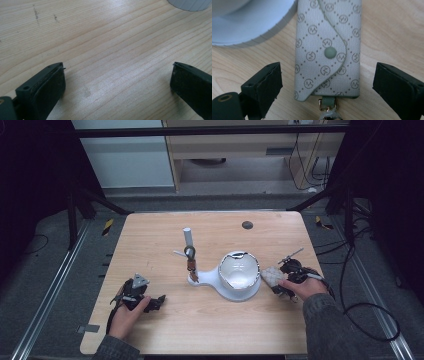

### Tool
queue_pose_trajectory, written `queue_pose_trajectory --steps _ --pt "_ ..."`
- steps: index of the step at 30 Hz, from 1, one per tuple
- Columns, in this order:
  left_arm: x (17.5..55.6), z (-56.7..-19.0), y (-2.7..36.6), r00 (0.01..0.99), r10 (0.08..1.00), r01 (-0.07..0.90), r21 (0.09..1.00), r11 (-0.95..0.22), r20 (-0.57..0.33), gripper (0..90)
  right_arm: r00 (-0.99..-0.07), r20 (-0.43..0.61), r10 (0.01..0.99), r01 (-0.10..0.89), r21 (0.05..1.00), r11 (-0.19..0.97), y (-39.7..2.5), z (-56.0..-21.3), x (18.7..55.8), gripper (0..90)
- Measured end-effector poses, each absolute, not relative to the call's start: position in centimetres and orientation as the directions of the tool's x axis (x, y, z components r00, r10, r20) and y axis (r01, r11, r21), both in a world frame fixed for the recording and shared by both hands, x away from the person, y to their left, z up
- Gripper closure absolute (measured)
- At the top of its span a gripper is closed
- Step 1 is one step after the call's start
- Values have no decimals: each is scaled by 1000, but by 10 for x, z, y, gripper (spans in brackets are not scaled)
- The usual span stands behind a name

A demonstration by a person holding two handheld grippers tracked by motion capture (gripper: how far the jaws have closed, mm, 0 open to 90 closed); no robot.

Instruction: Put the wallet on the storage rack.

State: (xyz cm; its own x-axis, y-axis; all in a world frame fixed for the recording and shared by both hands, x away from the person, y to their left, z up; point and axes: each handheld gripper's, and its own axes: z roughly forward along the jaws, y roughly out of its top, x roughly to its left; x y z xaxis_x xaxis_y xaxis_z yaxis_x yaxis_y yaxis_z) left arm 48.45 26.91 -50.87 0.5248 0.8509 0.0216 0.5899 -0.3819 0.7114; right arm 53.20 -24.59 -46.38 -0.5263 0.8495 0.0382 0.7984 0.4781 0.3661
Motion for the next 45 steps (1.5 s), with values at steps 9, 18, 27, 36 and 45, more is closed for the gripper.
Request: queue_pose_trajectory --steps 9,18,27,36,45 --pt "484 -509 269 527 850 592 709 -384 21 0 -521 50 852 808 352 473 -248 -471 535 155" --pt "483 -509 268 529 848 590 710 -385 20 0 -522 39 852 800 369 474 -248 -476 532 265" --pt "483 -509 268 532 847 589 710 -386 18 0 -542 6 840 775 390 497 -254 -467 527 301" --pt "482 -509 267 530 848 590 711 -383 17 0 -568 -27 823 741 419 525 -256 -441 508 303" --pt "482 -509 267 530 848 590 712 -382 16 0 -586 -74 807 695 465 548 -256 -412 487 306"
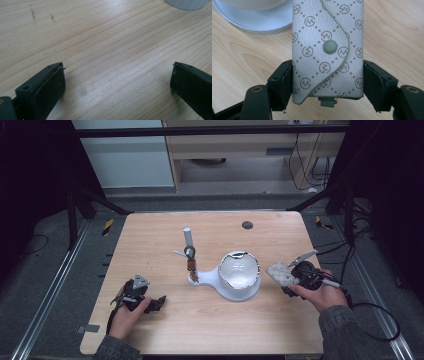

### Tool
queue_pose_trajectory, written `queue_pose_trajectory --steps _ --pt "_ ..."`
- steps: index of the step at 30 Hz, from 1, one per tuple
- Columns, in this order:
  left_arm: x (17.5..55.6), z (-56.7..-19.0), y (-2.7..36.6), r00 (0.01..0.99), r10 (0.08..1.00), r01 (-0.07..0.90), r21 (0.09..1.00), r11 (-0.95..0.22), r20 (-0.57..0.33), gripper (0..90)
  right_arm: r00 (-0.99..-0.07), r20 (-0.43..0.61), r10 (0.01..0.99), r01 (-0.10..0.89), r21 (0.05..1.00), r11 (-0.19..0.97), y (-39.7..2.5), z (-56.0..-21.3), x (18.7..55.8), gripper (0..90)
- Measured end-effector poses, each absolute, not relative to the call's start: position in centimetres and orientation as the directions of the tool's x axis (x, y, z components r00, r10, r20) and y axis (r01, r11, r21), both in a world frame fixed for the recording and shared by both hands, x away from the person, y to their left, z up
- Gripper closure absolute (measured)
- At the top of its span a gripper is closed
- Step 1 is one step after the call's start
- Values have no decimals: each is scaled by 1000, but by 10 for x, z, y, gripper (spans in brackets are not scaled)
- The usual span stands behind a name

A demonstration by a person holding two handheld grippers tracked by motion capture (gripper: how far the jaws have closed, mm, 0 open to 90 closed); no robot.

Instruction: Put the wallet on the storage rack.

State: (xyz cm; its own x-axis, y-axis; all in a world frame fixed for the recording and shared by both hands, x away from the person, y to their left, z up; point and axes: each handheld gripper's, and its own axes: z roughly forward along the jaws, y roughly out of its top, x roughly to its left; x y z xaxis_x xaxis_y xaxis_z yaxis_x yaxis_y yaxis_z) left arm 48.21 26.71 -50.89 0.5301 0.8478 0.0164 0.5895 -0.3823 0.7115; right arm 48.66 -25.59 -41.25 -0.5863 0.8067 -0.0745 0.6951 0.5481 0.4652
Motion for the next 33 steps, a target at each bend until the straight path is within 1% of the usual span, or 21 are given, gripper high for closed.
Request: queue_pose_trajectory --steps 3,8,19,25,33 --pt "482 -509 267 532 847 588 711 -385 19 0 -591 -90 802 678 483 554 -255 -403 479 306" --pt "482 -509 267 532 847 588 711 -385 19 0 -611 -97 785 662 481 575 -251 -392 471 307" --pt "482 -509 267 533 846 588 712 -385 18 0 -657 -137 741 610 481 630 -237 -370 465 311" --pt "482 -509 267 533 846 587 712 -386 18 0 -668 -152 729 592 485 644 -231 -360 463 312" --pt "481 -509 267 533 846 587 712 -385 18 0 -705 -142 695 569 472 674 -215 -357 462 312"
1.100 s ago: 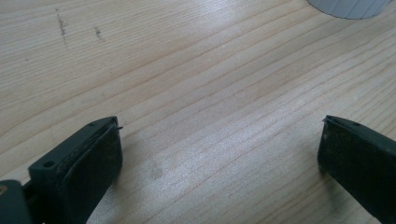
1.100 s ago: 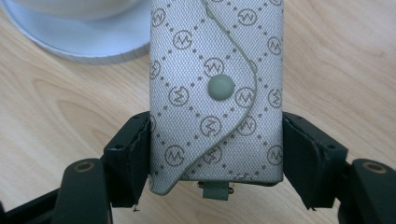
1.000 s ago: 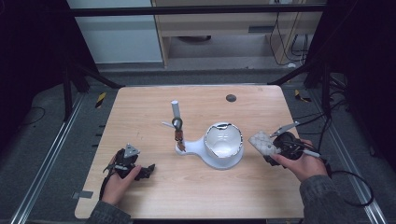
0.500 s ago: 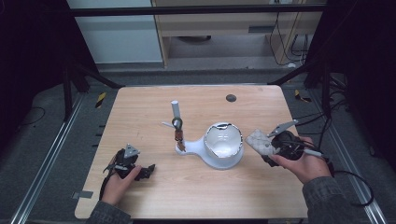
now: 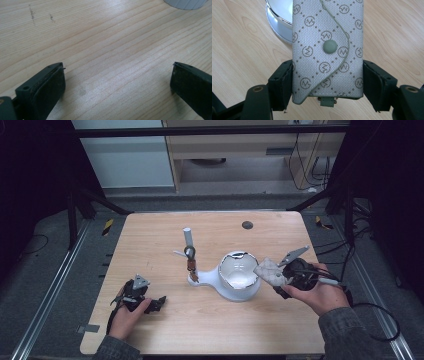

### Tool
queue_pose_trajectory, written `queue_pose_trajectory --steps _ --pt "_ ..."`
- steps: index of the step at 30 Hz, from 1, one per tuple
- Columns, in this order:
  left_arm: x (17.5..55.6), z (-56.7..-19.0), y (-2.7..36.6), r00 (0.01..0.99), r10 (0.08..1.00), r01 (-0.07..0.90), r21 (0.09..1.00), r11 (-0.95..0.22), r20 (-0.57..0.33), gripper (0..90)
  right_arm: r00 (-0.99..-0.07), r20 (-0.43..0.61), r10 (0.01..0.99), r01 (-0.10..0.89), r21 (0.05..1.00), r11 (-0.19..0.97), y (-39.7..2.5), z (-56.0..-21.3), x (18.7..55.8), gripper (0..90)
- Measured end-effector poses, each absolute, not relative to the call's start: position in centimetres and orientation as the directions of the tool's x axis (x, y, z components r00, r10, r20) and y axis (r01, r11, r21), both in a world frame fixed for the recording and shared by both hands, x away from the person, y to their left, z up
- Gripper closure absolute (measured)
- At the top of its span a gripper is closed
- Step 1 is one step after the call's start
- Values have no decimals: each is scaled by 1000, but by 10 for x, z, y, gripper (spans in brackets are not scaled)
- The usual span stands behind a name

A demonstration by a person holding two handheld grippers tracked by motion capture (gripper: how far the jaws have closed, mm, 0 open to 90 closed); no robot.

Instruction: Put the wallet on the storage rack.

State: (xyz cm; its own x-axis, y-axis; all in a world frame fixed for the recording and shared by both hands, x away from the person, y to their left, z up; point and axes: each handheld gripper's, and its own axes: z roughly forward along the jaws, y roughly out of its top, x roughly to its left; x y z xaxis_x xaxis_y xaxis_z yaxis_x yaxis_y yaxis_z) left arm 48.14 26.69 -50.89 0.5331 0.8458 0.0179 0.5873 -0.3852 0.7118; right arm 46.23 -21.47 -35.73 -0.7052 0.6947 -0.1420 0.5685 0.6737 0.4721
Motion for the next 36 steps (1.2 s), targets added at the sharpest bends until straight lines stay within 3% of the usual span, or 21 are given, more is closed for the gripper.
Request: queue_pose_trajectory --steps 17,36 --pt "481 -509 267 533 846 587 712 -384 17 0 -751 -164 639 523 442 728 -183 -344 464 312" --pt "481 -509 267 532 846 587 714 -382 15 0 -783 -182 595 515 347 784 -141 -358 480 312"
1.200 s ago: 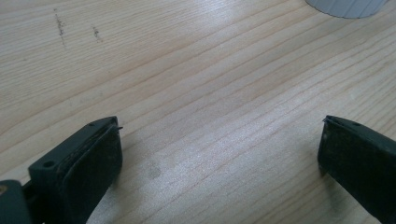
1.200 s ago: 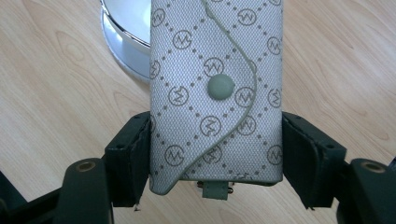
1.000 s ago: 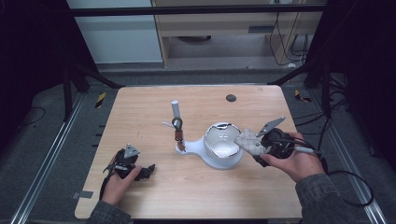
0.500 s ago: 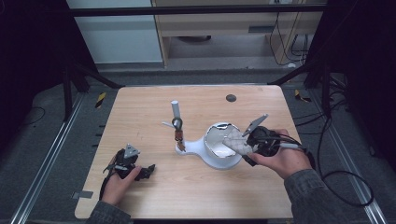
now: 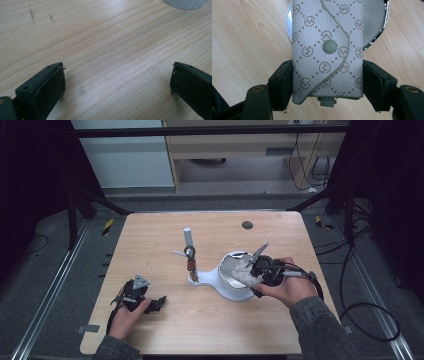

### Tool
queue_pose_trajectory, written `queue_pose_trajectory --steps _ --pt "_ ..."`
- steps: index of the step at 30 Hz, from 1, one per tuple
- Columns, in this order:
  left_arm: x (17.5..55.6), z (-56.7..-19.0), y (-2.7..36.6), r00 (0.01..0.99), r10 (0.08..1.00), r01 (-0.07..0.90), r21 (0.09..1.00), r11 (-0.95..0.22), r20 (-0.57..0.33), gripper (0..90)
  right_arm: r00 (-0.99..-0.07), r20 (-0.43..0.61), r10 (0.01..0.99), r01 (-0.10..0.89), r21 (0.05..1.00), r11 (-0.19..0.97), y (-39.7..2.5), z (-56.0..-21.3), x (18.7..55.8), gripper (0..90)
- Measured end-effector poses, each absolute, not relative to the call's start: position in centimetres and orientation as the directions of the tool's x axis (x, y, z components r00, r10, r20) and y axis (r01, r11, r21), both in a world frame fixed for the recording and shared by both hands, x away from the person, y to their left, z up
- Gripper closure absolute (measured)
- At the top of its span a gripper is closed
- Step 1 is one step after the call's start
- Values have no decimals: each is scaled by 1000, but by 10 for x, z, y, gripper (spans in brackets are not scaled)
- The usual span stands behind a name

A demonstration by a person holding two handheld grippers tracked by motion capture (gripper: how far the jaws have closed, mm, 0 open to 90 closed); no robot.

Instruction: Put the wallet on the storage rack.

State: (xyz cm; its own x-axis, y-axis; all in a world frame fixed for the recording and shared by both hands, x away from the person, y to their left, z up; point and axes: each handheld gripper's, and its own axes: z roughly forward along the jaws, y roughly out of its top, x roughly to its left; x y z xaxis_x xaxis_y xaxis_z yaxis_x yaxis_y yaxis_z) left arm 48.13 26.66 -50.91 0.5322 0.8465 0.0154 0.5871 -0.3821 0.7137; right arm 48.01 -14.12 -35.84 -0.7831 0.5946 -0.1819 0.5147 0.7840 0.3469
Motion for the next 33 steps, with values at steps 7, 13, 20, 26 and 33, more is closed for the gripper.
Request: queue_pose_trajectory --steps 7,13,20,26,33 --pt "481 -509 267 534 845 586 714 -383 15 0 -776 -223 589 513 320 797 -135 -363 484 312" --pt "481 -509 266 535 845 586 714 -384 15 0 -777 -257 574 506 289 813 -131 -366 484 311" --pt "481 -509 266 535 844 586 713 -384 15 0 -783 -282 554 499 248 831 -124 -370 486 309" --pt "481 -509 266 538 843 584 713 -387 17 0 -784 -292 548 498 230 836 -121 -370 490 309" --pt "481 -509 266 538 843 584 713 -389 19 0 -783 -284 554 507 226 832 -120 -371 492 309"
